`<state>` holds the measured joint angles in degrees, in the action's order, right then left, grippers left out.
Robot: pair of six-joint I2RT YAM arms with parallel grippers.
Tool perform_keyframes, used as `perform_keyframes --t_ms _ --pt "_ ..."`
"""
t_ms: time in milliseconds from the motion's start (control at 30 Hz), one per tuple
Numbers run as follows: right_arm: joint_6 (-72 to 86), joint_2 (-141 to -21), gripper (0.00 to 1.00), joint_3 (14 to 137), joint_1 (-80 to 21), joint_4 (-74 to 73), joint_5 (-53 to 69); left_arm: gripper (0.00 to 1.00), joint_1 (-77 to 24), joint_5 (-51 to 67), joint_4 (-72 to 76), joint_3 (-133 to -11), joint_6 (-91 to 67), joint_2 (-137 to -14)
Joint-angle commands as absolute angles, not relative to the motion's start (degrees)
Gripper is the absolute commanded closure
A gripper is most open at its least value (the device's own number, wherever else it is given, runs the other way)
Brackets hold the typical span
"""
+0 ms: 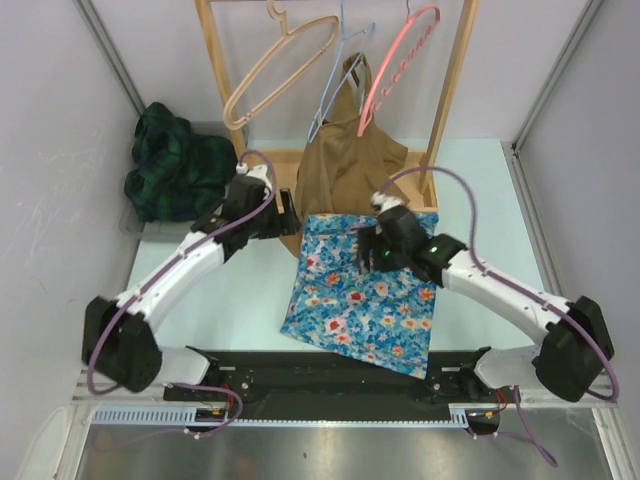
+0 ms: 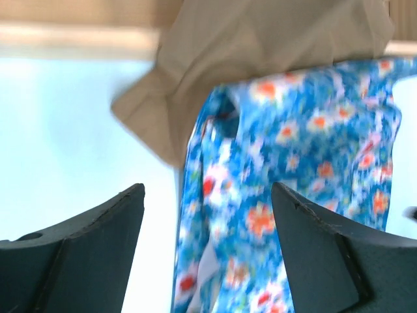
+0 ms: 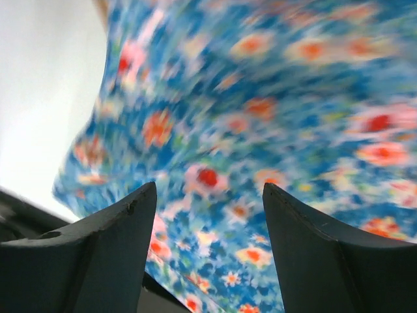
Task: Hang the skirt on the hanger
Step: Flatten the skirt
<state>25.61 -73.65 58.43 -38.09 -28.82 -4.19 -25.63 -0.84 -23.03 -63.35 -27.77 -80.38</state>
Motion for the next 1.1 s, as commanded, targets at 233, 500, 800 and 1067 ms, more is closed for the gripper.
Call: perform_keyframes --t_ms 233,500,800,1067 --pt "11.16 -81.03 0.3 52.21 -68.62 -13.2 -3.69 0.14 -20.14 2.9 -31.02 -53.61 -30.58 -66.44" --pt "6.34 -95.51 0.34 61.07 -73.65 -7.04 -2.55 0.15 -13.63 6.24 -32.78 -54.75 -31.29 -64.6" --pt "5.01 -105.02 0.43 64.86 -76.11 -5.8 -7.46 0.08 -9.23 4.92 -34.54 -57.83 -30.67 -60.38" --pt "5.53 -108.28 0.5 66.35 -76.46 -8.7 -17.47 0.05 -8.09 5.8 -34.89 -58.1 -29.71 -60.03"
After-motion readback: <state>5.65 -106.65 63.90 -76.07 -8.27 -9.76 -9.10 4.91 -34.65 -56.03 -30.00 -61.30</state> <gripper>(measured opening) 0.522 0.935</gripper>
